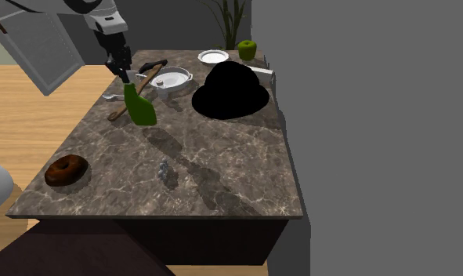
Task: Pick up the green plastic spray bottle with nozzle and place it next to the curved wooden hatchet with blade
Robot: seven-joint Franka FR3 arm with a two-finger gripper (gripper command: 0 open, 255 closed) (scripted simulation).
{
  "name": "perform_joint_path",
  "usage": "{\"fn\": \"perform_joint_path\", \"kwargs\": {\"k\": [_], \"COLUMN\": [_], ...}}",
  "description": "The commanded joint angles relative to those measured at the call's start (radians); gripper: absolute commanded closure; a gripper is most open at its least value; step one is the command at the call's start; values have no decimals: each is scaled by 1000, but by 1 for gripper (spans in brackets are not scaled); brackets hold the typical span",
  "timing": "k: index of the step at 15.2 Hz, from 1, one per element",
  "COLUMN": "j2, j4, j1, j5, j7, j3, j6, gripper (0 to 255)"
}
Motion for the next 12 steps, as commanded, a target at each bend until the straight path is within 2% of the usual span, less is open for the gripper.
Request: {"fn": "perform_joint_path", "kwargs": {"k": [1,7,8,12], "j2": [0,0,0,0], "j4": [-6,-6,-6,-6], "j1": [0,0,0,0], "j5": [0,0,0,0], "j7": [0,0,0,0], "j3": [0,0,0,0], "j6": [7,7,7,7], "gripper": [255,255,0,0]}}
